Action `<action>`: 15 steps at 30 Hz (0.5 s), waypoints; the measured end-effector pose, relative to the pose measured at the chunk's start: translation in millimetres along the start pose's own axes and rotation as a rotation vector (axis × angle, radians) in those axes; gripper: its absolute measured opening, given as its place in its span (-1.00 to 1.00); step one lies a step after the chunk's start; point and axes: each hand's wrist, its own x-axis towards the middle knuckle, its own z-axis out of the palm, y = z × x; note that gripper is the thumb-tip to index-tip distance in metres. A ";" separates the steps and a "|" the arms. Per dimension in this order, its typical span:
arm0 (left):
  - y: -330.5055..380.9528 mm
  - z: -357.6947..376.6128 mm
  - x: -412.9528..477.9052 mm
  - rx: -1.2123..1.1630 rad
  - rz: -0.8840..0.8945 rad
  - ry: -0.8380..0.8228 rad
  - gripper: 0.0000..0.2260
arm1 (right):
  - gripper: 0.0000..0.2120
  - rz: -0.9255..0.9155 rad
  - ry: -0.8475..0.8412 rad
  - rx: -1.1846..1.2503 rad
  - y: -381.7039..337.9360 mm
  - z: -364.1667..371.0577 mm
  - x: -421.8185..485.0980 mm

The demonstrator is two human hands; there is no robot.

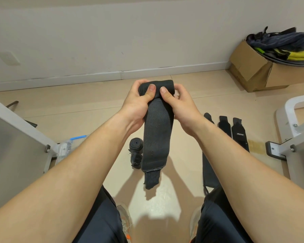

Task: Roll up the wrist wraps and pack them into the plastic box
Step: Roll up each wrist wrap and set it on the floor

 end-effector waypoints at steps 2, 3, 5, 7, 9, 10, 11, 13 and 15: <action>-1.0 -2.8 2.1 0.069 0.074 0.012 -0.85 | -0.69 0.001 0.009 -0.032 4.9 4.1 0.9; -1.6 -5.2 2.6 0.143 0.122 0.017 -0.86 | -0.72 0.004 0.011 -0.037 6.0 6.0 1.1; -1.7 -10.0 2.5 0.315 0.220 0.013 -0.86 | -0.79 0.020 0.006 -0.003 2.9 8.8 0.3; -1.8 -12.8 1.5 0.452 0.291 -0.024 -0.85 | -0.77 0.021 0.015 0.013 -1.4 8.4 0.0; -0.8 -15.3 0.3 0.515 0.298 -0.075 -0.82 | -0.71 0.005 0.039 -0.018 -1.7 5.9 1.1; 0.9 -16.4 -0.5 0.524 0.283 -0.109 -0.80 | -0.71 -0.004 0.048 -0.031 -1.1 3.8 1.6; 3.1 -17.5 -1.2 0.519 0.256 -0.145 -0.79 | -0.72 -0.008 0.049 -0.035 0.0 1.2 2.2; 8.1 -19.9 -1.9 0.480 0.173 -0.176 -0.78 | -0.77 -0.012 0.015 -0.055 1.1 -3.2 1.3; 12.2 -22.4 -2.0 0.425 0.078 -0.164 -0.82 | -0.79 -0.029 -0.047 -0.124 1.0 -5.3 -0.2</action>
